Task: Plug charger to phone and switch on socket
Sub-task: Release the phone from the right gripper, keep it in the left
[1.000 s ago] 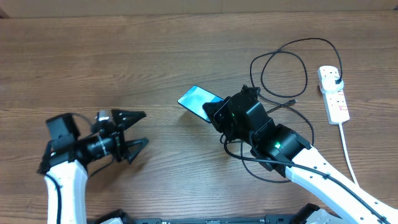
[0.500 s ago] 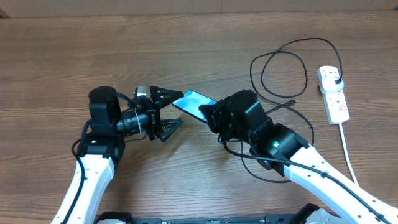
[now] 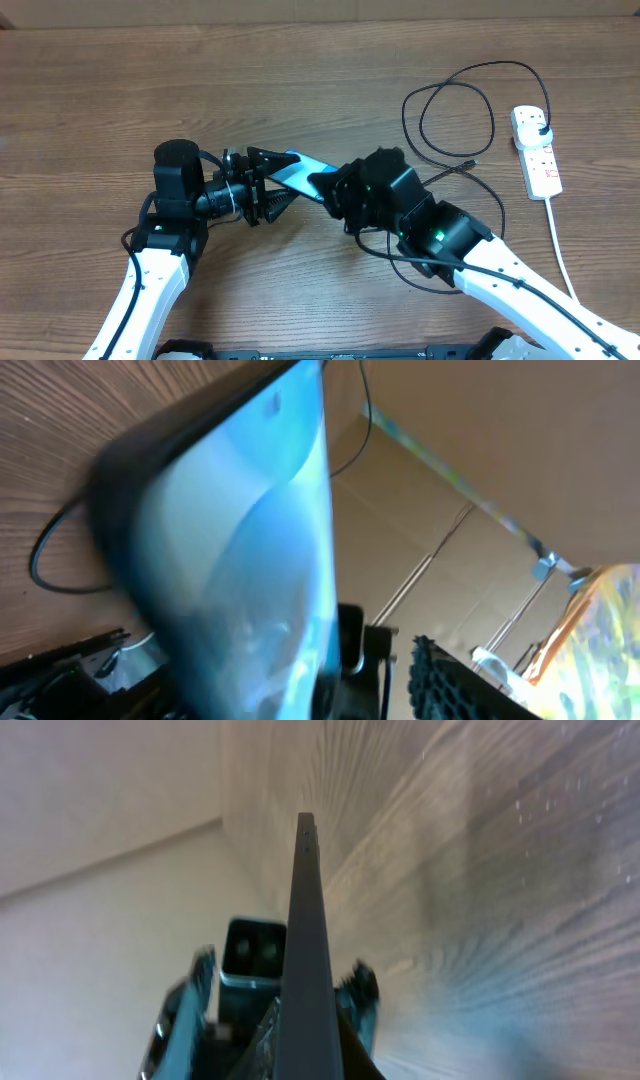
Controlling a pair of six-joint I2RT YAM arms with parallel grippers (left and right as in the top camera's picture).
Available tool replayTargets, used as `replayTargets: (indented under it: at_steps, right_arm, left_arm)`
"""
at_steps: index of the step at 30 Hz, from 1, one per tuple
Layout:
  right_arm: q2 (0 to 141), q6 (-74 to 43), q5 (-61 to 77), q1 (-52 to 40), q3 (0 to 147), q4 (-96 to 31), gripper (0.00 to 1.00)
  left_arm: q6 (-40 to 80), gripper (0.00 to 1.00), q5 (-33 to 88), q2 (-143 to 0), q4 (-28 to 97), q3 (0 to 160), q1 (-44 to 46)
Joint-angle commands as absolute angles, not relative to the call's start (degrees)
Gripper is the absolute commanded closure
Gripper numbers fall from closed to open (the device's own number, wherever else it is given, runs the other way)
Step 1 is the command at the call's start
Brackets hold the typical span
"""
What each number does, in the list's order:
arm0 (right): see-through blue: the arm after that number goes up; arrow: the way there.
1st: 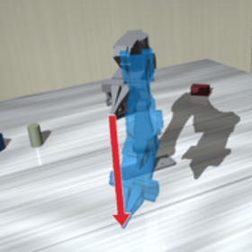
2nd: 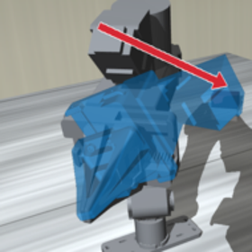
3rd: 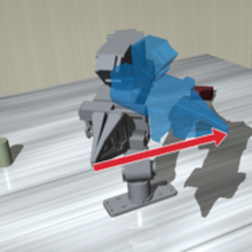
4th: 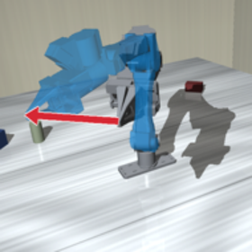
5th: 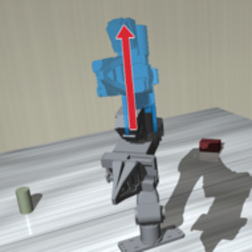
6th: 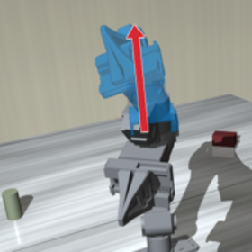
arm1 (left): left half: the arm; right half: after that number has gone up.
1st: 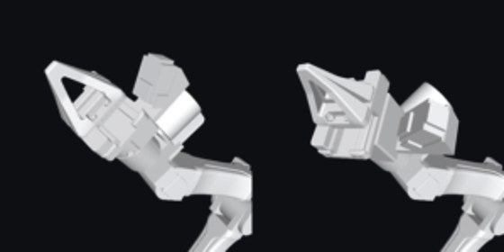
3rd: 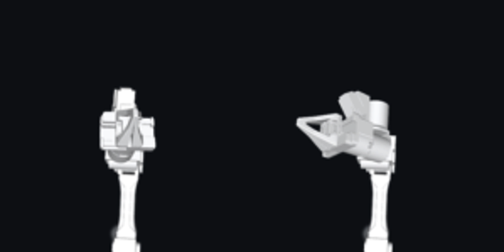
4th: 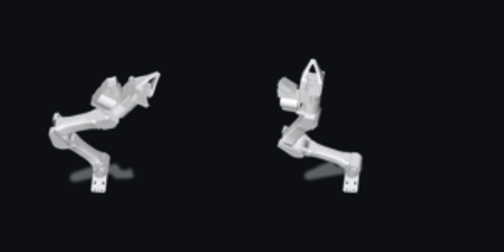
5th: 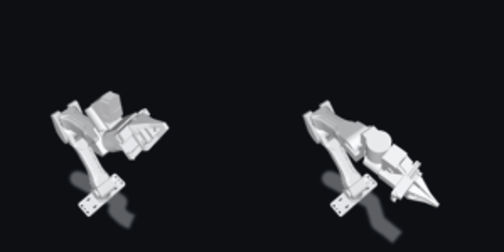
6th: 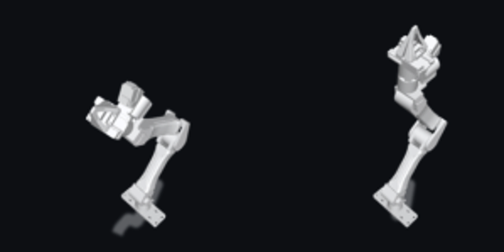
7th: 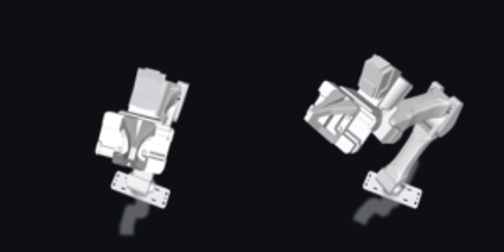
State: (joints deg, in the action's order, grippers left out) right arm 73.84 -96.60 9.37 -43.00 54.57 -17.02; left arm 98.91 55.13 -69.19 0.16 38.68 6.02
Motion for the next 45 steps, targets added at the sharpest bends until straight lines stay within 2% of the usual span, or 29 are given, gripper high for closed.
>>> replayTargets:
  at_steps: [1, 5, 8, 12, 17, 22, 25, 30, 36, 39, 40, 45]
  right_arm:
    - [73.65, -97.97, 10.39, -45.17, 55.05, -15.42, 0.96]
    - [73.65, -99.68, 10.37, -46.78, 55.05, -14.59, 0.96]
    - [73.65, -100.57, 10.11, -46.92, 55.05, -14.59, 0.96]
    - [73.65, -100.71, 10.11, -46.92, 55.05, -14.59, 0.96]
    - [73.65, -100.75, 9.93, -46.92, 55.05, -14.63, 0.94]
    - [73.65, -100.71, 9.93, -46.92, 55.05, -15.29, 0.77]
    - [73.65, -100.68, 9.93, -46.92, 55.05, -16.60, 0.70]
    - [73.65, -98.02, 6.76, -46.85, 55.05, -20.49, 0.60]
    - [73.65, -87.11, -7.11, -46.78, 55.07, -27.83, 0.37]
    - [73.63, -79.85, -16.14, -46.06, 55.07, -31.97, 0.27]
    - [73.63, -74.85, -20.21, -44.91, 55.07, -33.71, 0.21]
    - [73.65, -65.71, -22.00, -39.03, 55.09, -38.06, 0.18]
  left_arm:
    - [102.08, 0.41, 52.53, -69.54, -0.08, 38.98, 6.42]
    - [102.94, 0.50, 51.81, -69.54, -0.10, 38.98, 6.42]
    - [103.37, 0.65, 51.62, -69.54, -0.12, 38.98, 6.42]
    - [103.70, 0.76, 51.66, -69.54, -0.12, 38.98, 6.42]
    - [104.20, 0.96, 51.66, -69.54, -0.12, 38.98, 6.42]
    - [104.09, 0.96, 50.74, -69.54, -0.05, 38.98, 6.42]
    - [102.85, 0.96, 49.41, -69.54, -0.03, 38.98, 6.42]
    - [93.82, 0.96, 43.05, -69.56, 1.67, 38.98, 6.39]
    - [80.16, 0.96, 35.51, -69.76, 14.13, 38.98, 6.35]
    - [73.30, 0.96, 34.76, -69.78, 21.15, 38.98, 6.11]
    - [70.15, 0.96, 35.24, -69.78, 24.01, 38.98, 5.74]
    - [66.41, 0.96, 39.51, -70.85, 25.23, 39.00, 5.48]
